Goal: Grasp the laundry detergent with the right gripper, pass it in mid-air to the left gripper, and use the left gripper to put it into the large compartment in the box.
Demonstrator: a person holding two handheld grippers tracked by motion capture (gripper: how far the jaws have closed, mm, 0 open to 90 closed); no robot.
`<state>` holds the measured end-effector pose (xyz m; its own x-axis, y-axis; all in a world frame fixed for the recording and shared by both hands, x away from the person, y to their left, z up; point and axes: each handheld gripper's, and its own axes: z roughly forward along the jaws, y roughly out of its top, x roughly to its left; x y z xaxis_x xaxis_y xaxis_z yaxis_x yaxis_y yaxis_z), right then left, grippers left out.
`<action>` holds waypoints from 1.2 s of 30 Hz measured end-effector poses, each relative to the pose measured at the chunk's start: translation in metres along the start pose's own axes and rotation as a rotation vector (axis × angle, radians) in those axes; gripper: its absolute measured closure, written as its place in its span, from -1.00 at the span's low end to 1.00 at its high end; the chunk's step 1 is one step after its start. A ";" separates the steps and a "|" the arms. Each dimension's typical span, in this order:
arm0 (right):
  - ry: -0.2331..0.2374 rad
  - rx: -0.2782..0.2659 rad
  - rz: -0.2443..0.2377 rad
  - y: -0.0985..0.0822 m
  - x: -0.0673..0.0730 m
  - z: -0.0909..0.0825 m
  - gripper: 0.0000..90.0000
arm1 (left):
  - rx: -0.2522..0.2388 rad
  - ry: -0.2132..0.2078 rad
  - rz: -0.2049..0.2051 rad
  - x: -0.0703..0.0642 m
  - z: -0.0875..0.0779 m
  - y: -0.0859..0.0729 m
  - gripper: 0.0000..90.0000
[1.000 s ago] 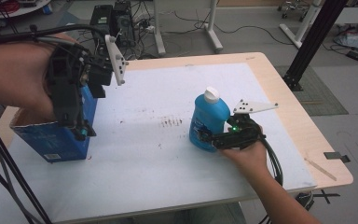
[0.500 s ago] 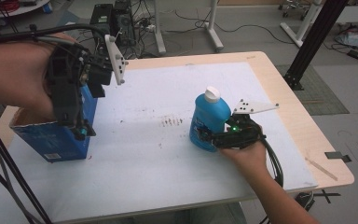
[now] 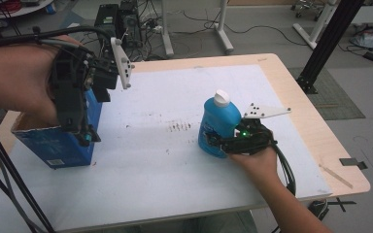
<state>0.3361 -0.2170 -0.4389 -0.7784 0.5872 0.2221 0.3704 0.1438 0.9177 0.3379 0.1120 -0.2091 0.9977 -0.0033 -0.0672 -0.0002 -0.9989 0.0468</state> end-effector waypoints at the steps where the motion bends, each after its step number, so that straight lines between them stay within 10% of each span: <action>1: 0.001 -0.001 0.005 0.000 0.000 0.000 -0.32 | 0.000 0.000 0.000 0.000 0.000 0.000 -0.91; 36: -0.062 -0.031 -0.114 0.000 0.008 0.002 0.01 | 0.004 0.002 -0.003 0.001 0.001 0.001 -0.91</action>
<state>0.3309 -0.2111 -0.4372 -0.7811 0.6170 0.0959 0.2645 0.1879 0.9459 0.3390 0.1106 -0.2106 0.9979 0.0003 -0.0655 0.0031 -0.9991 0.0426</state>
